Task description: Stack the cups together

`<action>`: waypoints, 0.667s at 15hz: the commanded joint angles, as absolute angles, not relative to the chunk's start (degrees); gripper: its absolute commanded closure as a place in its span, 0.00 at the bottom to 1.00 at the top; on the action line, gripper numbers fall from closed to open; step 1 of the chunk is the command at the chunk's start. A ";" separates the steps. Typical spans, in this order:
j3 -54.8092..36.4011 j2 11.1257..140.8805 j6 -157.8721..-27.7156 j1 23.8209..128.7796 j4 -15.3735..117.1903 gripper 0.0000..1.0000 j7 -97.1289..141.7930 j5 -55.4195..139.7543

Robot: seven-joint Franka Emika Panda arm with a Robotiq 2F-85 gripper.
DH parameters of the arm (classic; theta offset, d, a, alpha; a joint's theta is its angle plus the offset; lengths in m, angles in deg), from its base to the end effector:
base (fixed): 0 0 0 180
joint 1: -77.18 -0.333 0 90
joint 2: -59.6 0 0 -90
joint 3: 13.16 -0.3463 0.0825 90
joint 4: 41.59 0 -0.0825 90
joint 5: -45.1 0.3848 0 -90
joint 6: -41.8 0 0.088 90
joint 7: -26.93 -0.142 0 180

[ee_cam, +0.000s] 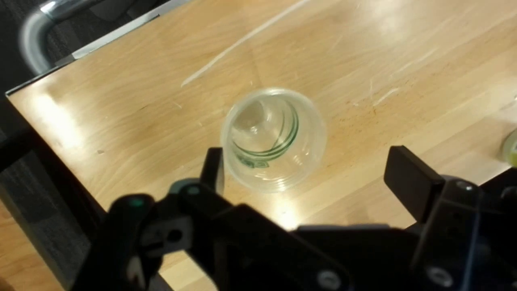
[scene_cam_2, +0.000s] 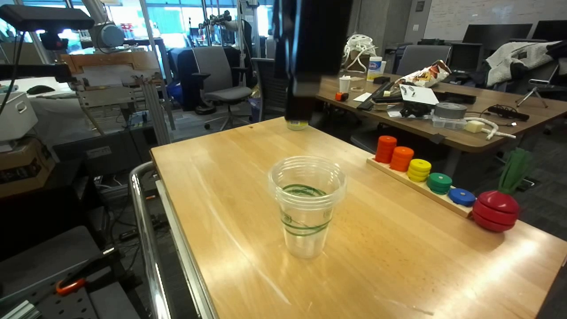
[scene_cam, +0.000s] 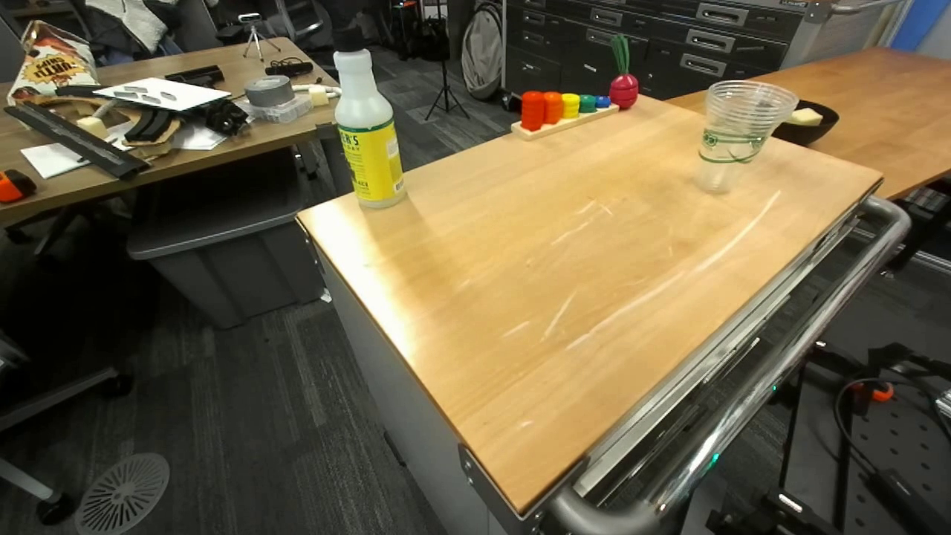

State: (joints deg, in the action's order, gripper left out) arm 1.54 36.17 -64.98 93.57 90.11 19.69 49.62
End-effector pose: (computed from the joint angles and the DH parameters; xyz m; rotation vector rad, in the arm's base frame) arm 0.3565 -0.2137 0.4924 -2.7961 0.9749 0.0056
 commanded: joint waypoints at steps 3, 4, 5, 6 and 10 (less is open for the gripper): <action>-3.60 40.07 -40.34 87.81 69.85 0.00 22.77 48.44; -4.53 41.22 -37.07 86.50 66.62 0.00 23.41 48.93; -5.39 42.70 -34.22 85.19 63.33 0.00 24.12 49.18; -6.17 44.47 -31.61 84.03 60.06 0.00 24.98 48.95; -7.70 43.72 -31.27 82.48 60.62 0.00 24.70 48.59</action>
